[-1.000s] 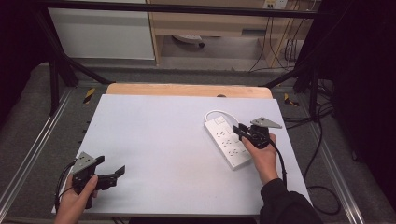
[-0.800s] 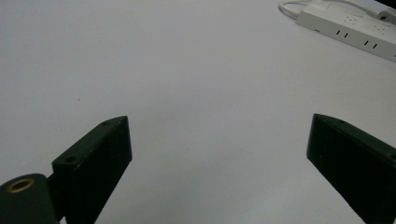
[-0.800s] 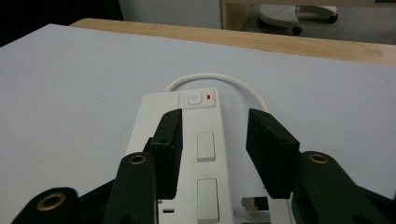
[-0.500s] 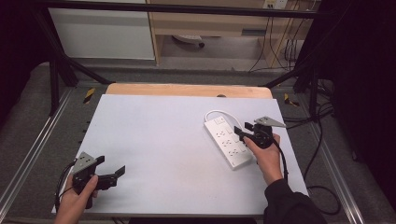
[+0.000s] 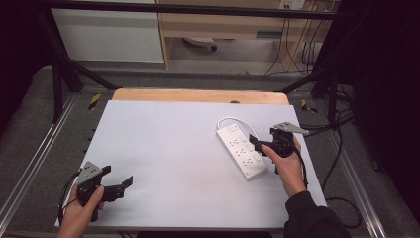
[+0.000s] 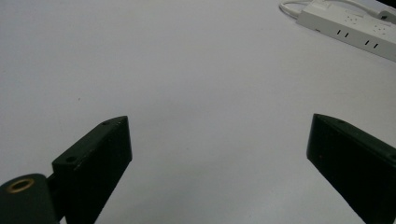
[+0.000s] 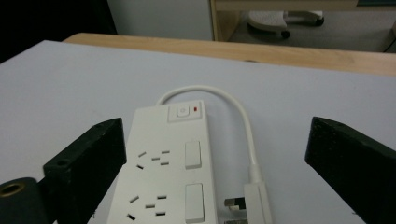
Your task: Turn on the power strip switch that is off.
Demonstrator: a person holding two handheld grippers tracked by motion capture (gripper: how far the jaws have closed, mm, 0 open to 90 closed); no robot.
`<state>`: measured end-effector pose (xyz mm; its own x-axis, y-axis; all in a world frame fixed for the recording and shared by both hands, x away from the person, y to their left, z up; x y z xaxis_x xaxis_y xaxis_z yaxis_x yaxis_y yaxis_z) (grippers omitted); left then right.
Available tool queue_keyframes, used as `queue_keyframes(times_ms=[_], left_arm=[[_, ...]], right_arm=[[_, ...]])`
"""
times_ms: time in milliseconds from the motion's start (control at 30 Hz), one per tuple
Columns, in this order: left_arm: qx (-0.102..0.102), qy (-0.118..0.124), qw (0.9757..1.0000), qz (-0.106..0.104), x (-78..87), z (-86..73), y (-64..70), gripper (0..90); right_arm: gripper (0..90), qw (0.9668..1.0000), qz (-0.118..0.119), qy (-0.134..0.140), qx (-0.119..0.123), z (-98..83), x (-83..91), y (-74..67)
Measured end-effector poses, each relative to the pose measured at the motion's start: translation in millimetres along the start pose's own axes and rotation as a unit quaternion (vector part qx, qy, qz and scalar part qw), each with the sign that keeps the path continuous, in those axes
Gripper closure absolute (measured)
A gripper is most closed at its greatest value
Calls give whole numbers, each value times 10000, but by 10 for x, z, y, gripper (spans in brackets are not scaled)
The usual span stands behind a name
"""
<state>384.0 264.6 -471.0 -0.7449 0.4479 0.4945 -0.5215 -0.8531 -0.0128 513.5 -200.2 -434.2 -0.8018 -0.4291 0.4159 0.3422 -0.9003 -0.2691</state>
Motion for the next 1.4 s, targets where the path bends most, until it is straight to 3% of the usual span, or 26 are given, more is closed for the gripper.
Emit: queue_keyframes(times_ms=[167,533,667,1000,1233,1400], left_arm=[[2,-1,10000,4,0,-1,0,66],[-6,24,10000,24,11,3,-17,66],[21,41,10000,32,24,2,-27,66],[184,49,9998,113,128,-97,-112,66],[242,88,9995,160,176,-126,-136,66],[195,54,9997,100,153,-127,-106,66]], right_arm=[[42,9994,167,300,-59,129,166,-27],[64,9979,127,608,167,160,584,90],[67,9972,55,671,314,90,755,162],[67,9964,-86,749,380,-229,1072,332],[64,9972,-141,554,482,-515,1068,389],[64,9990,-178,22,412,-819,996,432]])
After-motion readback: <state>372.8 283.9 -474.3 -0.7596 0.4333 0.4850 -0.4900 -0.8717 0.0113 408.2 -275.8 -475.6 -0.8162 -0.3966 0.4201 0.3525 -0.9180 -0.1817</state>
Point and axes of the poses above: each handheld gripper's, and its own axes: x roughly backward along the jaws, z roughly out of its top, y roughly to its right, the point moved 9 cm from there along -x, roughly forward along the jaws, and after that the axes turned 8 degrees about -x, right-handed, at the moved point
